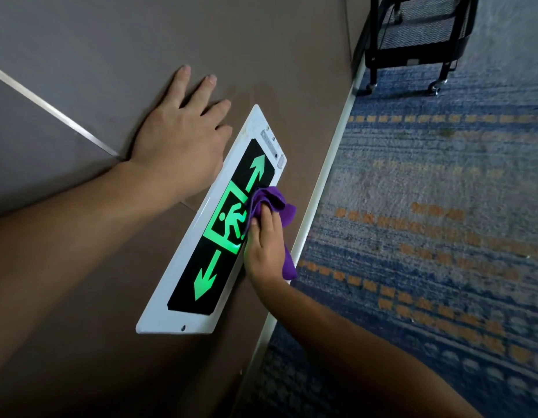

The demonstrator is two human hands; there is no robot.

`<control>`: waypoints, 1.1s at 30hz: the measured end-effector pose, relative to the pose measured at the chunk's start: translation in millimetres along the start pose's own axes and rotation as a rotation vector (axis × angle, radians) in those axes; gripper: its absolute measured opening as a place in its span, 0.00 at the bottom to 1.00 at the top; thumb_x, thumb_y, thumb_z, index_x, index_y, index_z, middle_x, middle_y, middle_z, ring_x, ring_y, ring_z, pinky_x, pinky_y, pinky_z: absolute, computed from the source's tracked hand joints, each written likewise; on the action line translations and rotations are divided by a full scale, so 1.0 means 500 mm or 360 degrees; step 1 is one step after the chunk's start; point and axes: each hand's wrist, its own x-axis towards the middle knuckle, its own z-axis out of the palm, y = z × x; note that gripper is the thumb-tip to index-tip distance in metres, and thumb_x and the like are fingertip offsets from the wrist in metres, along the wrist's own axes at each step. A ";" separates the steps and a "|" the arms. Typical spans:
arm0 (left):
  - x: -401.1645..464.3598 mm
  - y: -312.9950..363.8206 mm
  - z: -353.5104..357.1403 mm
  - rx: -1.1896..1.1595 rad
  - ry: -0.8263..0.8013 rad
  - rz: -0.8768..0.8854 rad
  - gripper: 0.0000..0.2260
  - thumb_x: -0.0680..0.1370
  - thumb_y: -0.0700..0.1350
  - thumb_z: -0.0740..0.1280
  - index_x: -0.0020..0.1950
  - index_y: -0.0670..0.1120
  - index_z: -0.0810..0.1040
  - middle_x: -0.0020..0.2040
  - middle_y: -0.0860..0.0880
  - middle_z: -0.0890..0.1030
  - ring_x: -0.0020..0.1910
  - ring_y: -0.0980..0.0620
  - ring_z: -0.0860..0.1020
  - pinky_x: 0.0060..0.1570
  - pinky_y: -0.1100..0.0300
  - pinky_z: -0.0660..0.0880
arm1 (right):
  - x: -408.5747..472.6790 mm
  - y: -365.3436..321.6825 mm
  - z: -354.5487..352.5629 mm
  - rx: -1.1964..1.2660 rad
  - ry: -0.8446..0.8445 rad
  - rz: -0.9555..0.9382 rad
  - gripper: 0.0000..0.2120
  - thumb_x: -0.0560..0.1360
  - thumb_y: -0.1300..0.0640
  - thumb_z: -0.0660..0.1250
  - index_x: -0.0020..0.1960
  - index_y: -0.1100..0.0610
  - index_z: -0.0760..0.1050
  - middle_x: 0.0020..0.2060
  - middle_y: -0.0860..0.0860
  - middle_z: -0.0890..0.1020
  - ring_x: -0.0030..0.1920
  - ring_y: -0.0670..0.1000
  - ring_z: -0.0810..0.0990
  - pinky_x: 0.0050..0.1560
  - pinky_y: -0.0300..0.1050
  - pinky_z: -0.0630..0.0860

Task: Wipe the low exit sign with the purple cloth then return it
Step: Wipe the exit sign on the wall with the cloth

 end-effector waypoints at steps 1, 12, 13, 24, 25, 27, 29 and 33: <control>-0.001 0.002 0.000 -0.0004 -0.0001 -0.0004 0.25 0.80 0.56 0.53 0.73 0.50 0.75 0.81 0.46 0.65 0.82 0.38 0.55 0.79 0.35 0.48 | 0.012 -0.001 0.000 0.0017 0.0008 0.0011 0.18 0.85 0.51 0.55 0.73 0.46 0.68 0.67 0.45 0.76 0.68 0.49 0.76 0.70 0.58 0.75; -0.003 0.012 0.005 0.0029 0.0026 -0.0039 0.26 0.81 0.56 0.53 0.73 0.48 0.75 0.80 0.44 0.66 0.81 0.36 0.55 0.78 0.33 0.49 | 0.266 -0.080 -0.056 0.0042 0.0022 0.0069 0.22 0.88 0.54 0.54 0.81 0.50 0.63 0.79 0.50 0.70 0.78 0.54 0.70 0.77 0.60 0.69; -0.002 0.013 0.005 0.0034 0.0026 -0.0040 0.26 0.81 0.56 0.53 0.73 0.48 0.76 0.80 0.45 0.66 0.81 0.36 0.55 0.78 0.33 0.50 | 0.264 -0.078 -0.054 0.0051 0.0026 0.0080 0.22 0.88 0.54 0.54 0.81 0.50 0.64 0.78 0.50 0.71 0.78 0.54 0.70 0.77 0.60 0.70; -0.002 0.011 -0.001 0.0004 0.0008 -0.0044 0.26 0.81 0.57 0.53 0.73 0.48 0.75 0.80 0.45 0.66 0.82 0.36 0.54 0.78 0.34 0.48 | 0.064 -0.025 -0.020 -0.0052 -0.0004 0.0084 0.15 0.87 0.55 0.55 0.72 0.51 0.71 0.64 0.48 0.78 0.65 0.51 0.77 0.68 0.59 0.76; -0.002 0.010 -0.002 0.0001 0.0001 -0.0042 0.25 0.81 0.56 0.53 0.73 0.48 0.75 0.80 0.45 0.66 0.82 0.37 0.54 0.78 0.34 0.48 | 0.078 -0.033 -0.022 -0.0028 0.0002 0.0128 0.16 0.87 0.54 0.55 0.72 0.50 0.71 0.64 0.48 0.79 0.65 0.52 0.78 0.68 0.60 0.77; -0.003 0.009 -0.003 0.0003 -0.0023 -0.0037 0.25 0.82 0.56 0.53 0.74 0.48 0.75 0.80 0.46 0.65 0.82 0.36 0.54 0.78 0.34 0.47 | 0.123 -0.056 -0.033 0.0008 -0.0003 0.0245 0.17 0.87 0.54 0.55 0.74 0.49 0.70 0.66 0.49 0.79 0.66 0.54 0.79 0.69 0.61 0.77; -0.003 0.012 -0.003 0.0006 -0.0036 -0.0042 0.24 0.82 0.55 0.53 0.74 0.48 0.74 0.81 0.46 0.65 0.82 0.36 0.53 0.78 0.33 0.46 | 0.182 -0.081 -0.057 0.0004 -0.0034 0.0339 0.20 0.87 0.54 0.54 0.78 0.48 0.67 0.71 0.50 0.77 0.69 0.55 0.78 0.71 0.62 0.76; -0.001 0.009 0.003 0.0040 -0.0025 0.0013 0.24 0.83 0.52 0.51 0.77 0.49 0.71 0.82 0.46 0.62 0.82 0.37 0.52 0.77 0.31 0.46 | 0.263 -0.131 -0.094 0.0177 -0.0092 0.0534 0.22 0.88 0.53 0.53 0.81 0.45 0.63 0.68 0.53 0.79 0.56 0.53 0.84 0.56 0.50 0.83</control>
